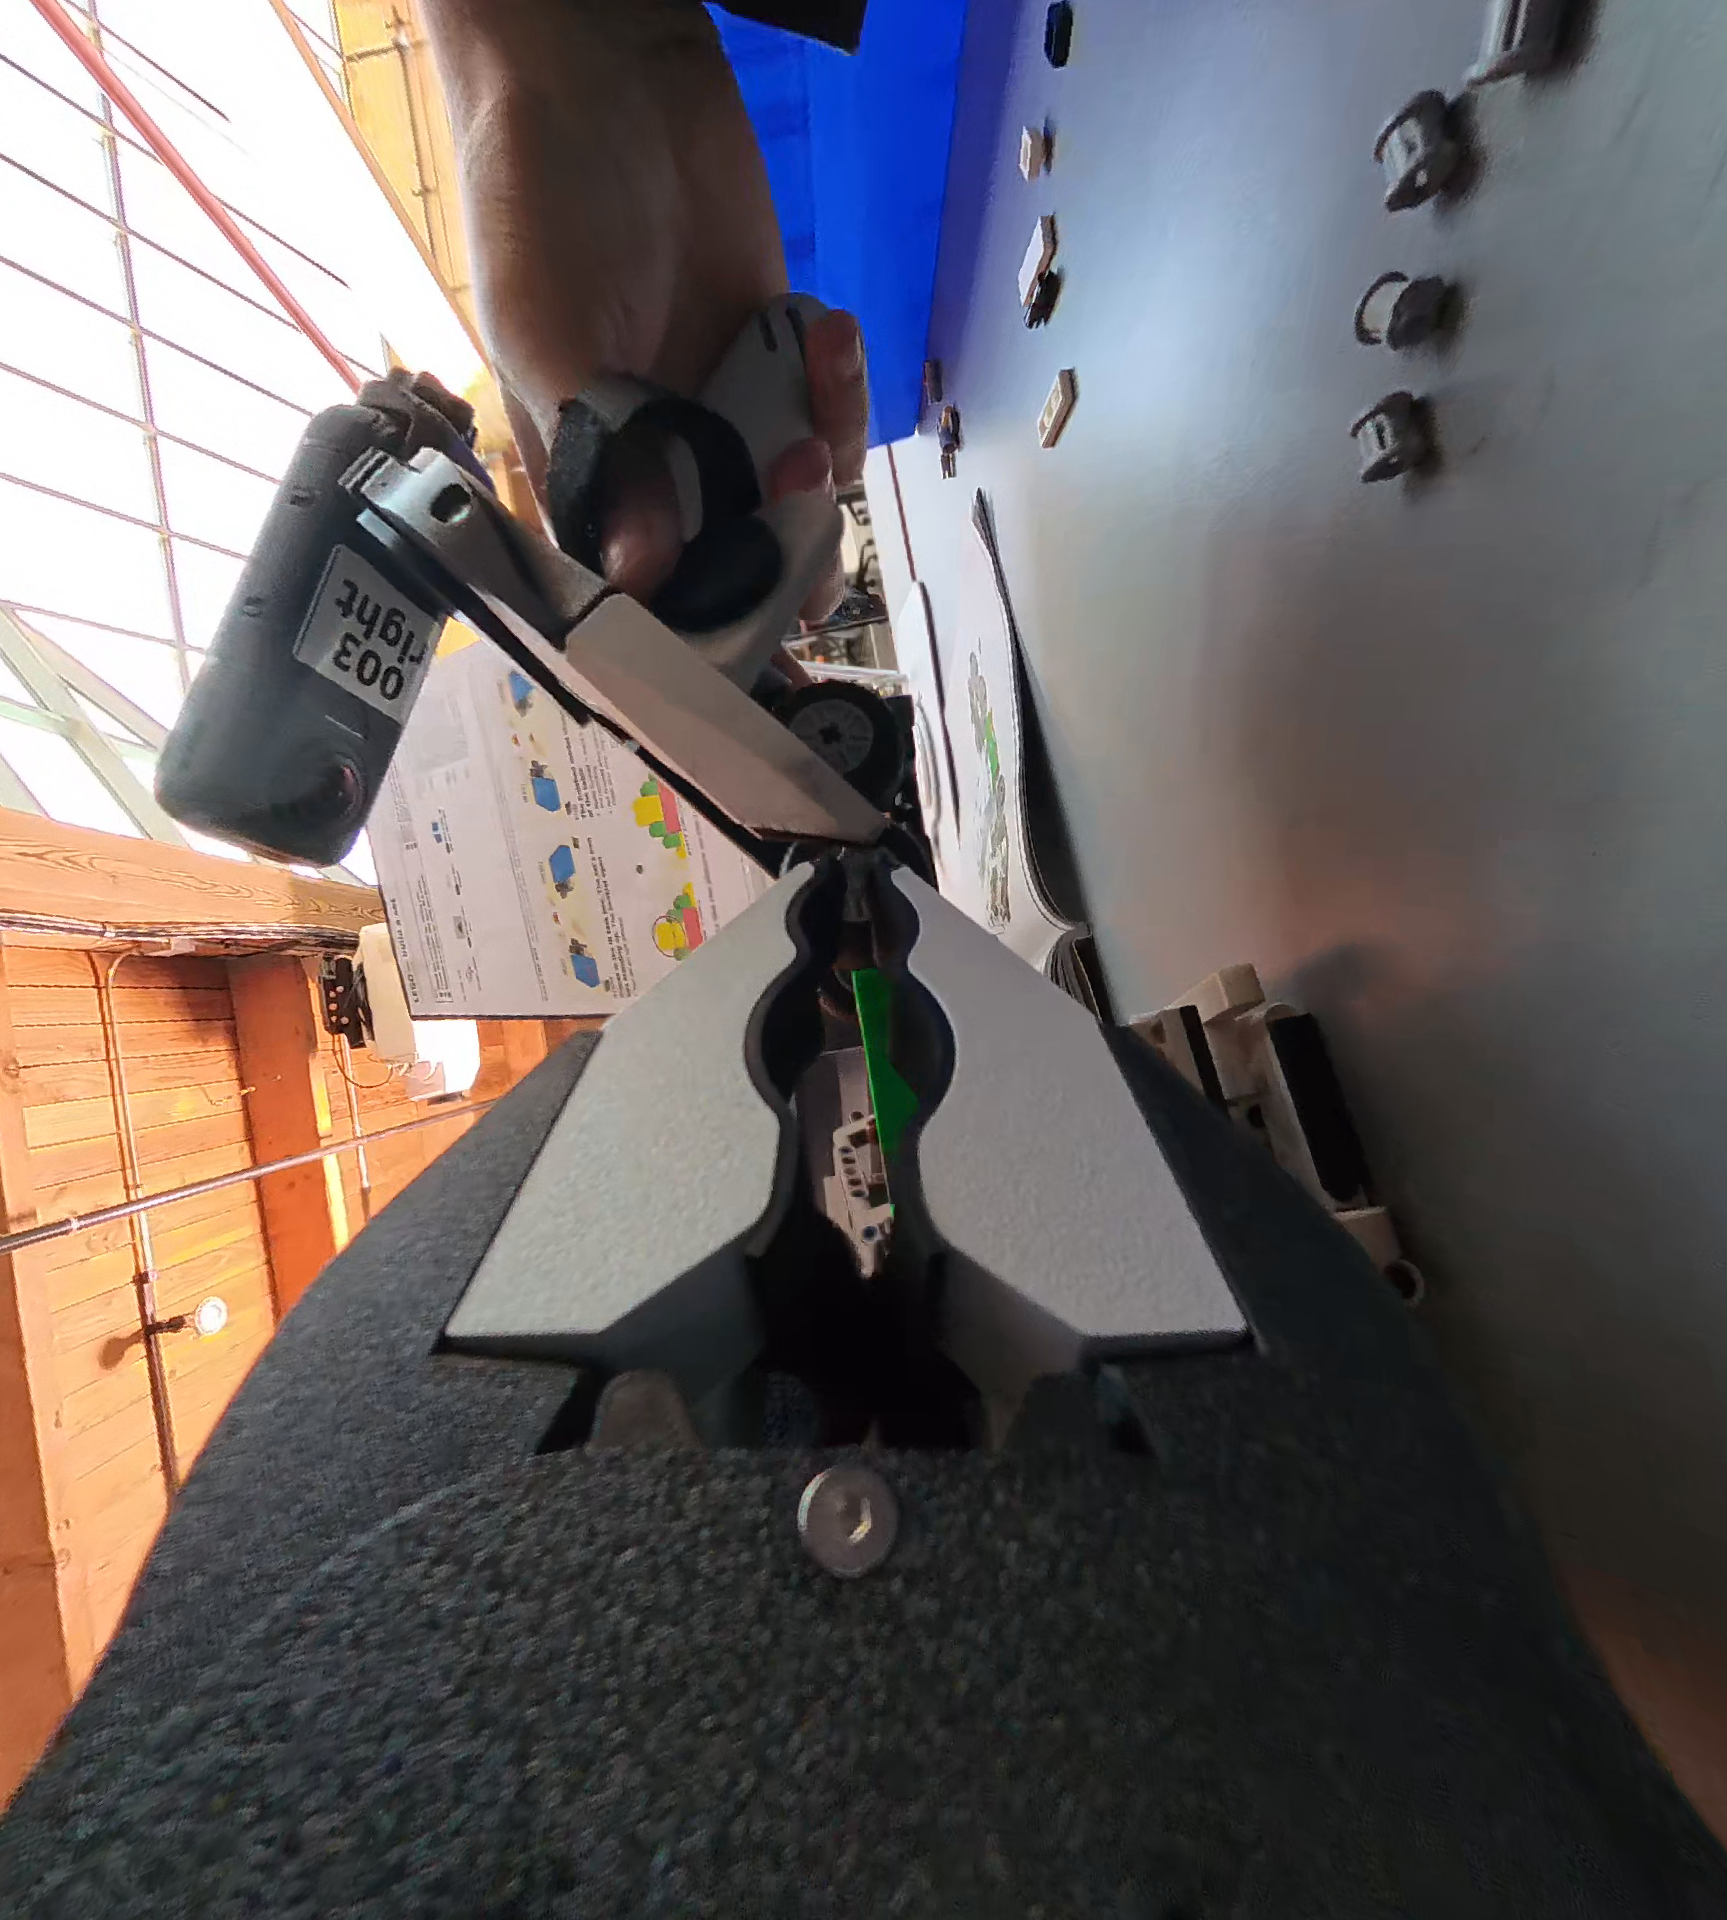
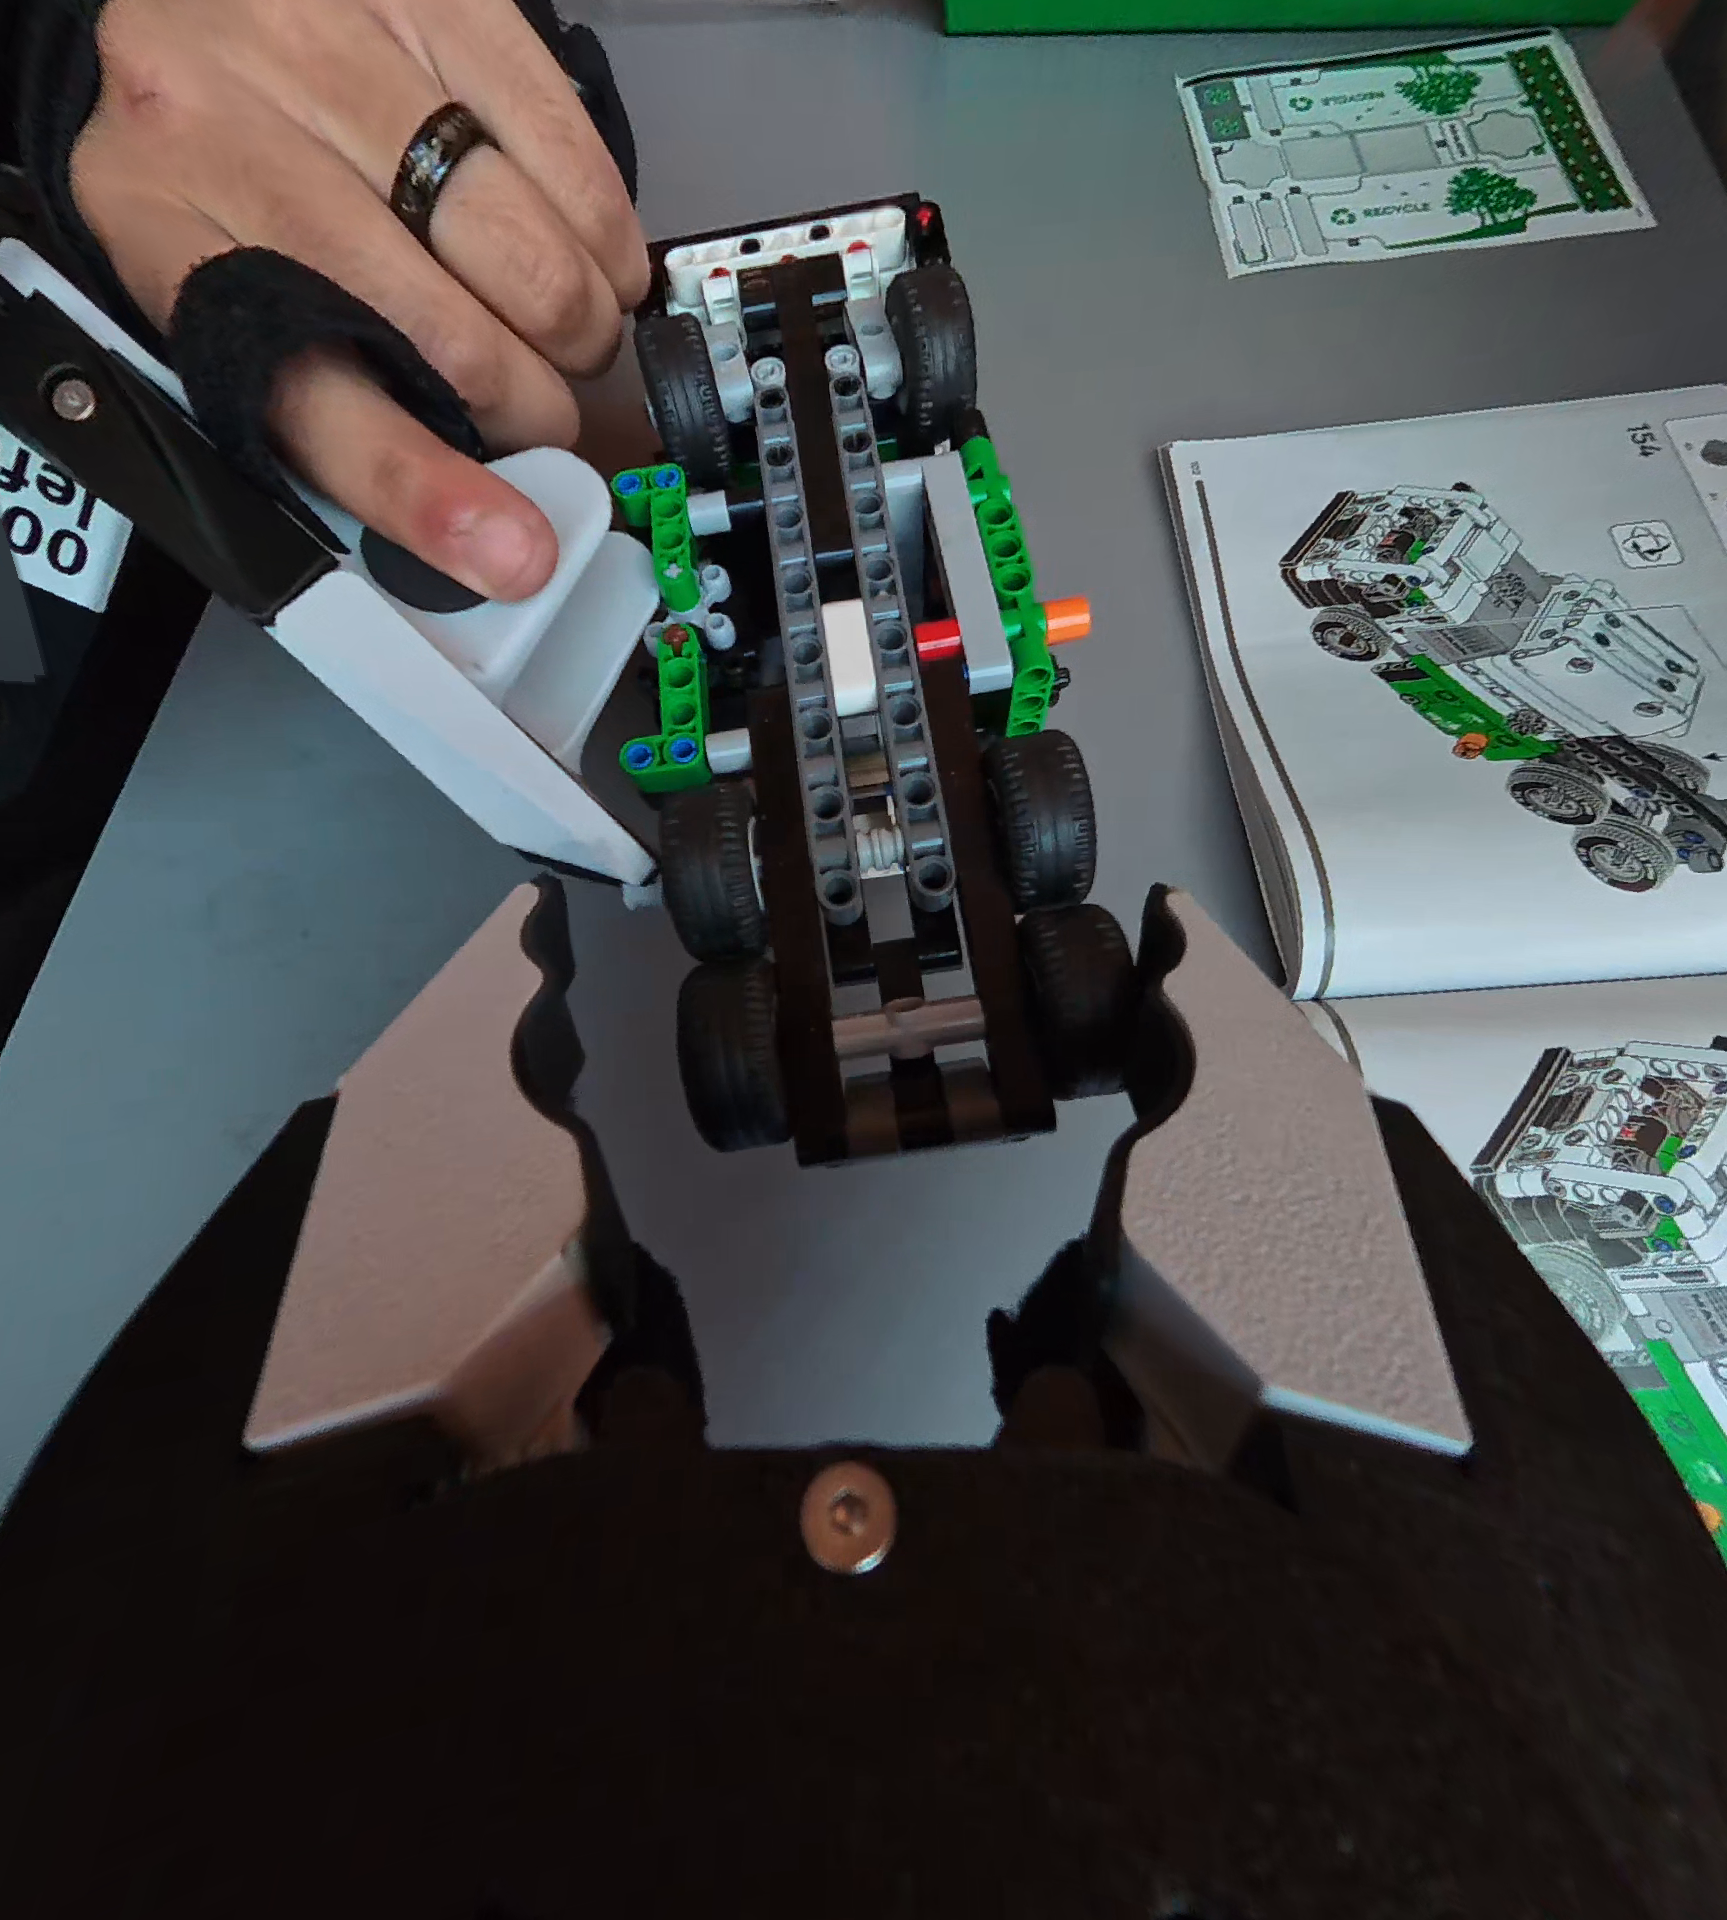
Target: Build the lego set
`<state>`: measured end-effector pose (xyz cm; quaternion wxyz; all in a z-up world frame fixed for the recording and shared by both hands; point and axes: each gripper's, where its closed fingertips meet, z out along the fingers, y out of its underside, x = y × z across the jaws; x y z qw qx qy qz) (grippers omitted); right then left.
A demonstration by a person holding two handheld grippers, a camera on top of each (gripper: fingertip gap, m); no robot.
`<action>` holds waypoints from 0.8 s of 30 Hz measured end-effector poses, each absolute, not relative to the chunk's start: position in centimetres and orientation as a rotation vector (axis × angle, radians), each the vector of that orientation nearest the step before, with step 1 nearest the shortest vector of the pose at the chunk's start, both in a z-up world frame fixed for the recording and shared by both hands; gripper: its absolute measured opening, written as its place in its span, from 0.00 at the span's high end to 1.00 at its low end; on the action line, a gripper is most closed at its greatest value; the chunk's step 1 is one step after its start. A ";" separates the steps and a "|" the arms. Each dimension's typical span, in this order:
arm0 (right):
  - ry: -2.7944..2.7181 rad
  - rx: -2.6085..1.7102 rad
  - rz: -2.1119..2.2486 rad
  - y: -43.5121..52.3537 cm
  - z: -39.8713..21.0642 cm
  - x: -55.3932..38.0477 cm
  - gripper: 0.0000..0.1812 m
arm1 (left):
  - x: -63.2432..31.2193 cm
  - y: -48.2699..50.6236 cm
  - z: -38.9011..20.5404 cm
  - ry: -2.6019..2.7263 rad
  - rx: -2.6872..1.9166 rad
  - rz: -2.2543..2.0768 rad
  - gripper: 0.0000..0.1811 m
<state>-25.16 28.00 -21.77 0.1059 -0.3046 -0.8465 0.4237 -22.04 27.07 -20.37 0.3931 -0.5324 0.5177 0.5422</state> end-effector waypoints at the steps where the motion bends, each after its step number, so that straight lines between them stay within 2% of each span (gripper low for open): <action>1: -2.486 -0.903 1.257 28.0 -21.8 -25.3 0.42 | -22.1 27.0 -20.4 1.309 -1.364 1.372 0.98; 6: -2.469 -0.933 1.337 28.2 -21.4 -25.3 0.49 | -22.1 26.8 -19.9 1.291 -1.351 1.376 0.98; 24: -2.491 -0.878 1.261 28.0 -21.8 -24.9 0.48 | -21.8 26.3 -20.0 1.312 -1.425 1.390 0.98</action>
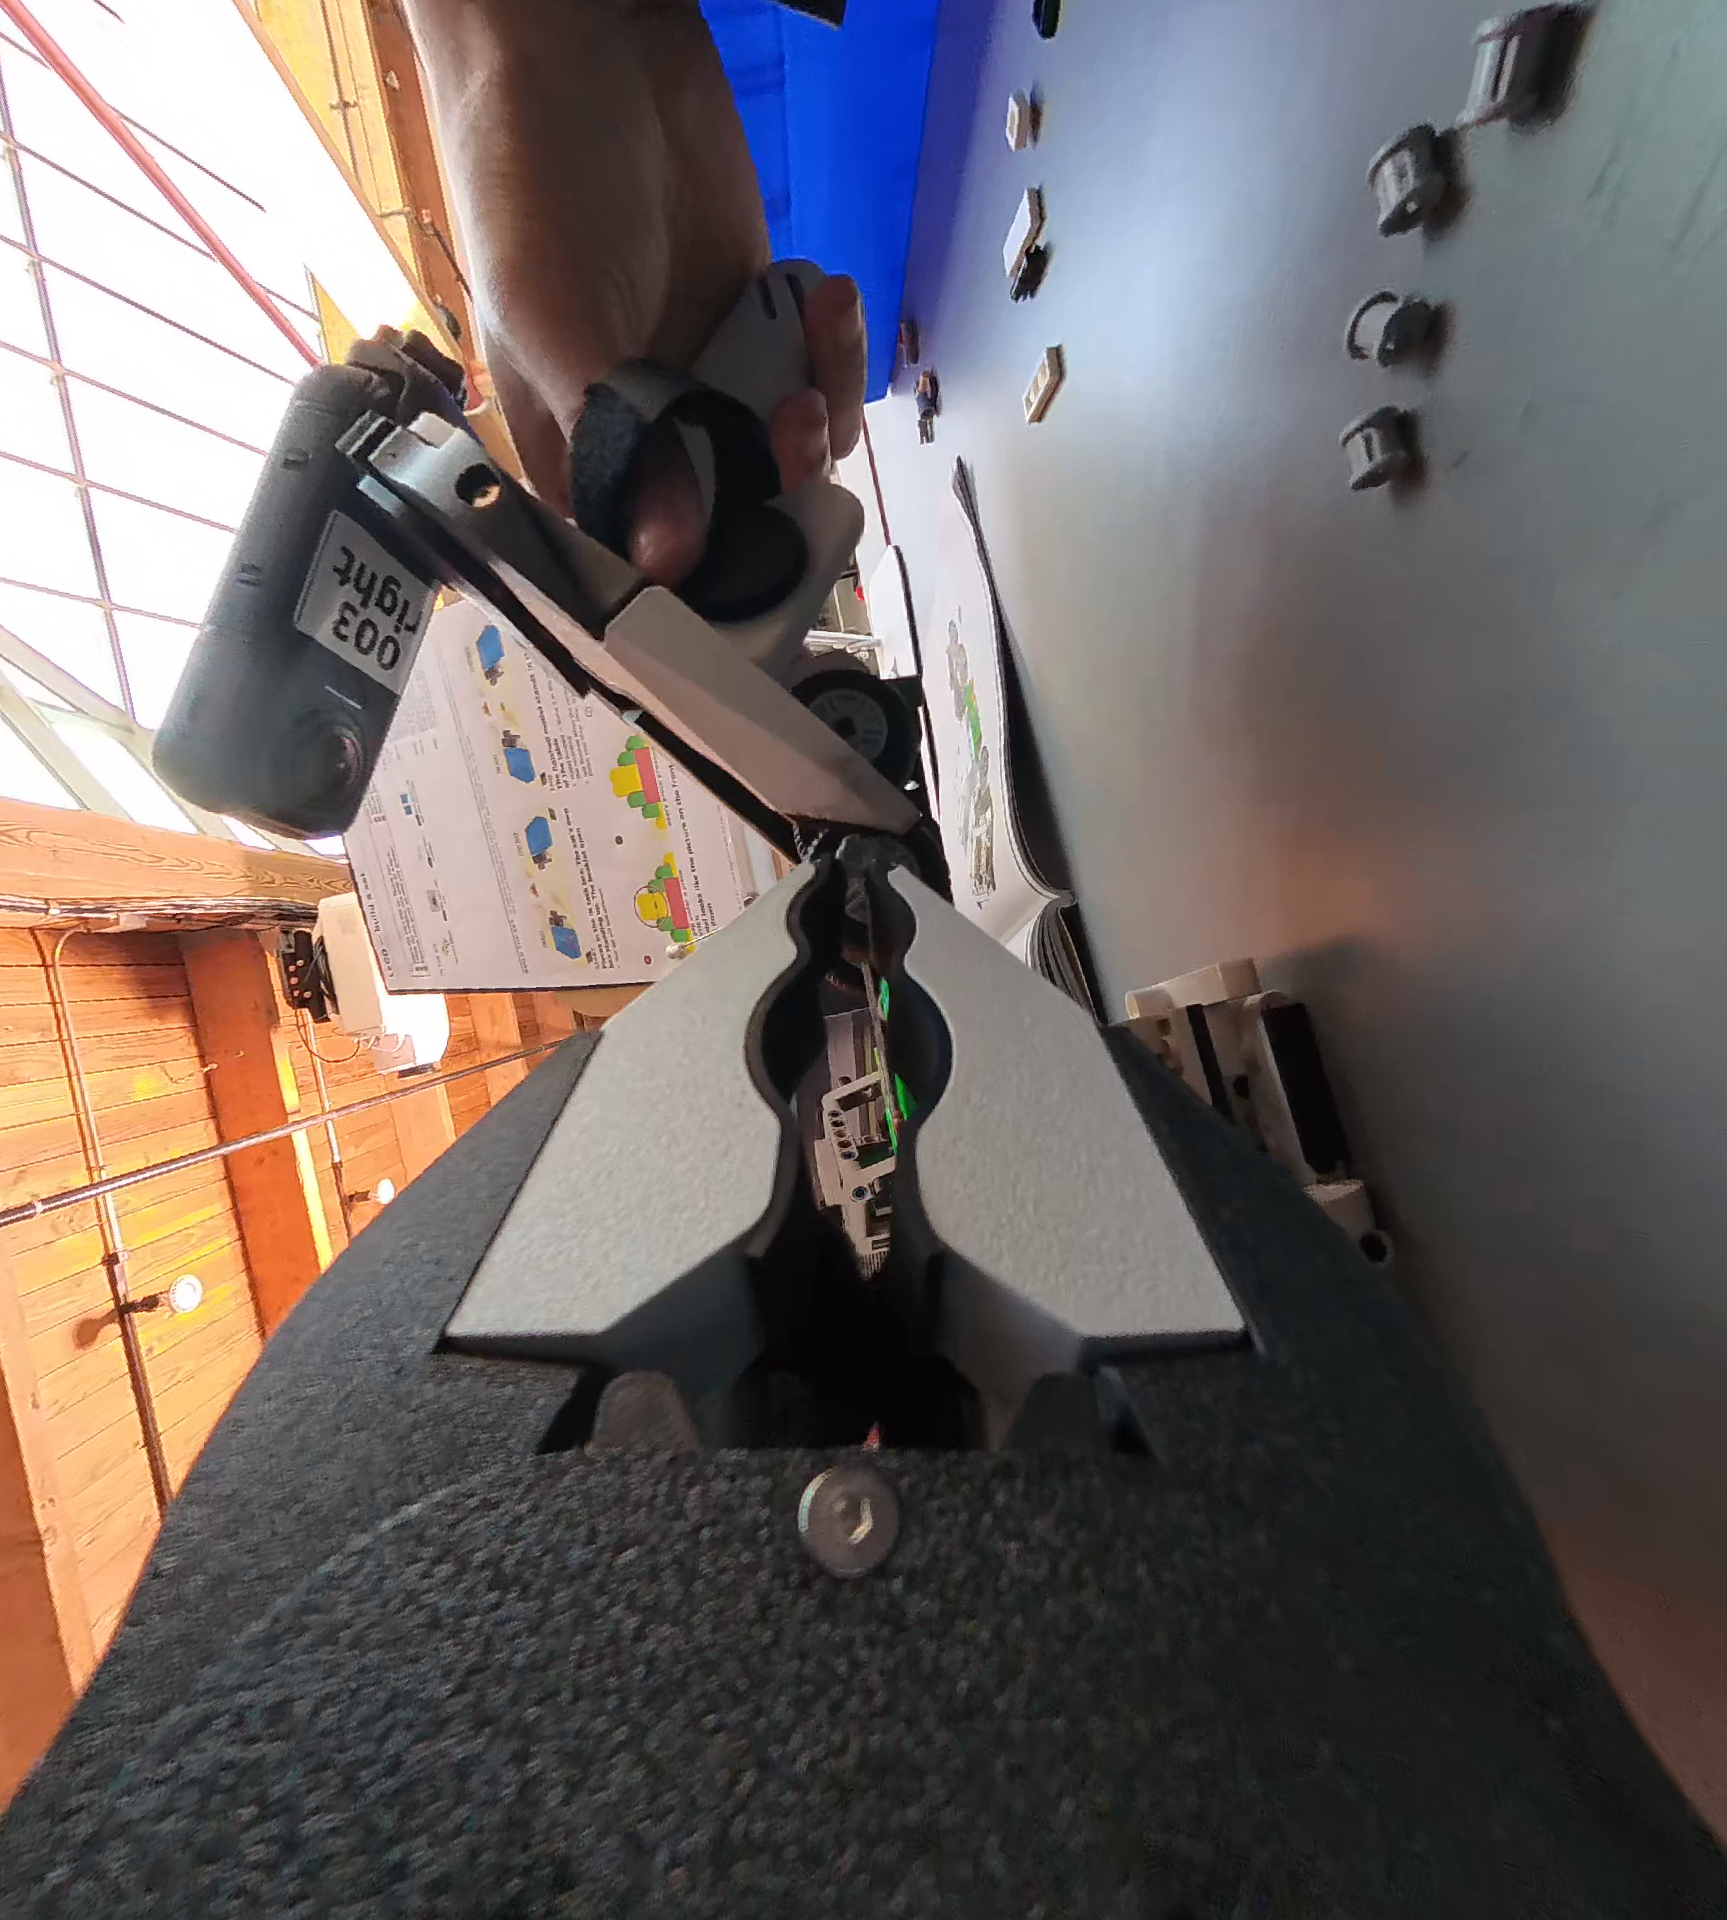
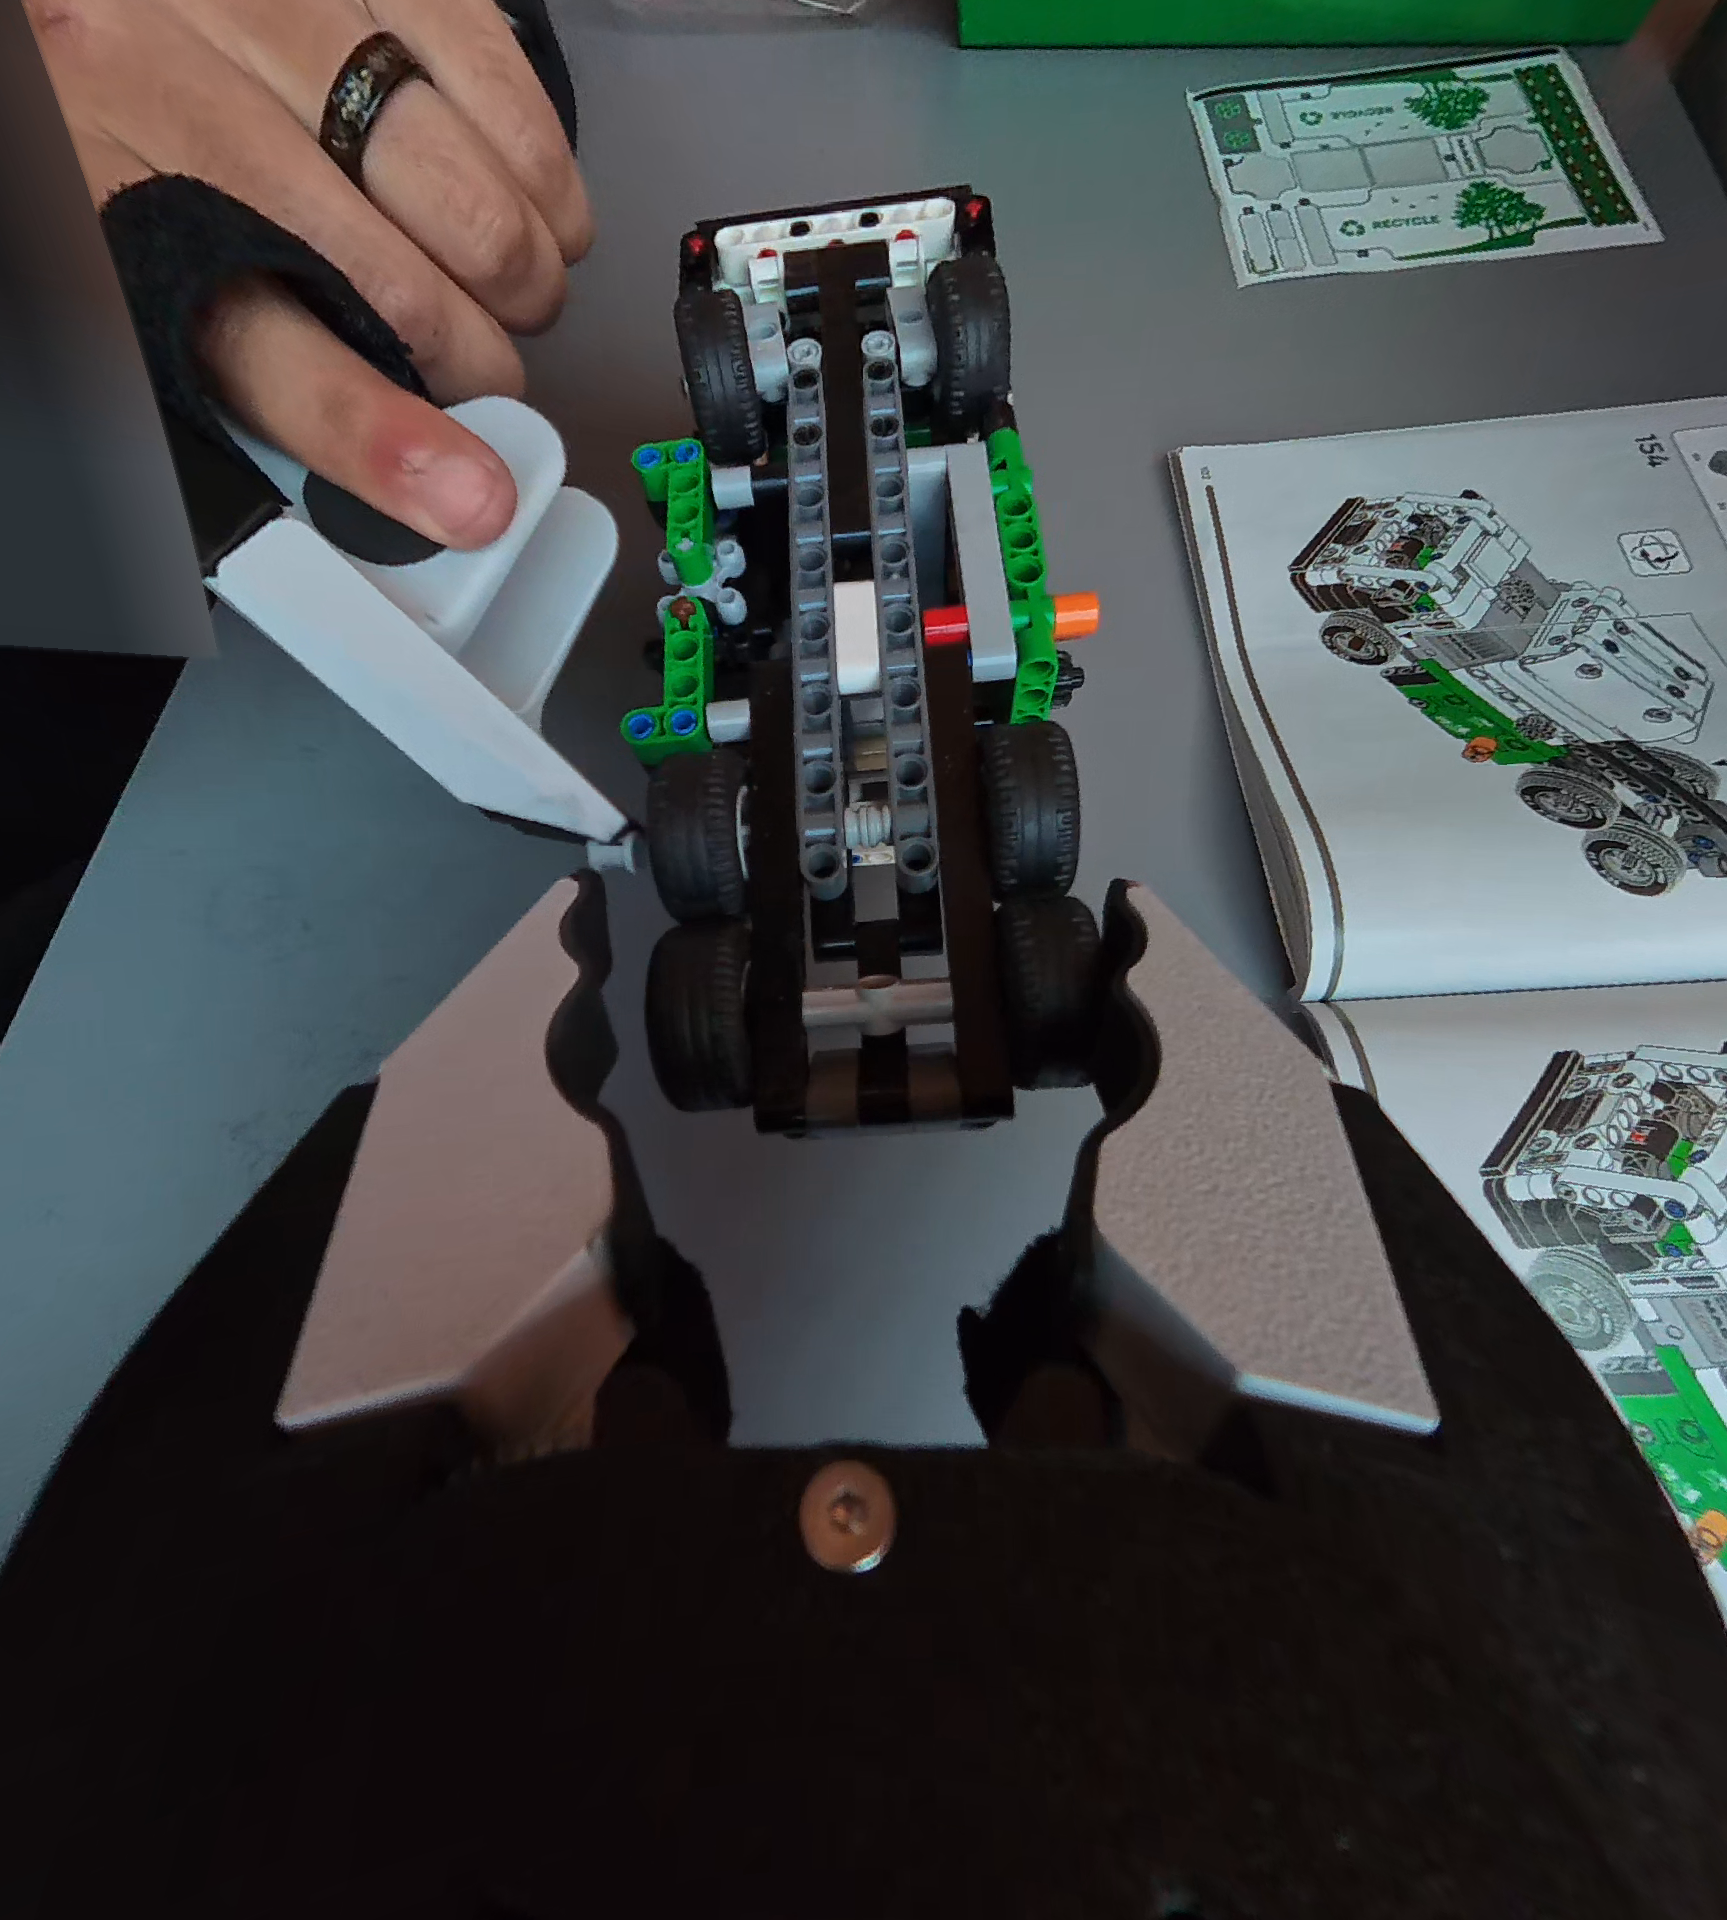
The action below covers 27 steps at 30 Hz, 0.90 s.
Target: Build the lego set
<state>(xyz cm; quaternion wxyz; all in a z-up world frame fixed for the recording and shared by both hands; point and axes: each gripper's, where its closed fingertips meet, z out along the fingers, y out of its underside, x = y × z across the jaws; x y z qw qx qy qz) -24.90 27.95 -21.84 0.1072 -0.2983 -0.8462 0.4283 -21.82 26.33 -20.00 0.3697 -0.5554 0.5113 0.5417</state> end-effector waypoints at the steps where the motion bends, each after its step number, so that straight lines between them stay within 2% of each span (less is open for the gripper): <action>1: -2.491 -0.878 1.263 27.9 -21.8 -24.9 0.48 | -21.8 26.3 -20.0 1.310 -1.427 1.390 0.99; 9: -2.470 -0.886 1.247 28.1 -21.4 -25.0 0.45 | -21.8 26.2 -20.5 1.323 -1.430 1.372 0.99; 16: -2.232 -0.975 1.112 29.3 -19.7 -24.3 0.44 | -22.2 26.2 -19.5 1.307 -1.414 1.380 1.00; 23: -1.899 -1.026 1.201 29.9 -18.7 -22.1 0.61 | -22.4 26.7 -19.9 1.314 -1.418 1.369 1.00; 27: -1.948 -1.064 1.195 29.6 -19.8 -21.2 0.62 | -22.5 26.7 -20.6 1.333 -1.424 1.370 1.00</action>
